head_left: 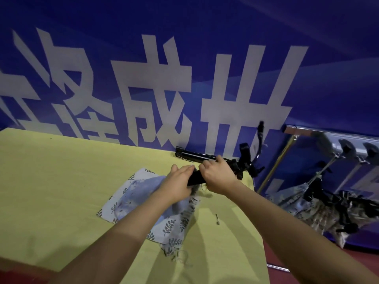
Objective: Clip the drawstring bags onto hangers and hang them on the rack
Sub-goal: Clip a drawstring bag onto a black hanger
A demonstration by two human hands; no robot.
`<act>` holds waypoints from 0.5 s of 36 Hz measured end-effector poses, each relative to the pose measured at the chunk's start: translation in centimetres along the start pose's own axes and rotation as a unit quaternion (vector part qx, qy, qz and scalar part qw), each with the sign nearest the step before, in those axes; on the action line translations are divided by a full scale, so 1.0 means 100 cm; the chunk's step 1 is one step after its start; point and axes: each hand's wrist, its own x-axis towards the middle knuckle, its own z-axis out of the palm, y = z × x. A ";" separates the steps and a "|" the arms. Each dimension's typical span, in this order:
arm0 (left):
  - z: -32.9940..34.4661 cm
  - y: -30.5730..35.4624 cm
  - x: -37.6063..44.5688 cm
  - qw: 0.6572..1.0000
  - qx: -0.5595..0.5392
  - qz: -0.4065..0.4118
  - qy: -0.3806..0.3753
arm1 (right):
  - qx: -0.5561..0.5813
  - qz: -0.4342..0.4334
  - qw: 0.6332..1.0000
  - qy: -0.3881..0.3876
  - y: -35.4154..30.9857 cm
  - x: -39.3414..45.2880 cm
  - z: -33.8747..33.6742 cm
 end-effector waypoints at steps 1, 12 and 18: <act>0.001 0.002 0.000 1.000 0.016 -0.006 0.021 | -0.010 -0.013 1.000 0.016 -0.001 0.002 -0.004; -0.004 -0.004 0.005 0.985 0.112 -0.035 0.124 | -0.005 -0.031 0.958 0.285 0.005 0.002 0.003; -0.016 -0.019 0.005 0.981 0.025 -0.065 0.182 | 0.083 0.020 0.956 0.282 -0.005 -0.010 0.020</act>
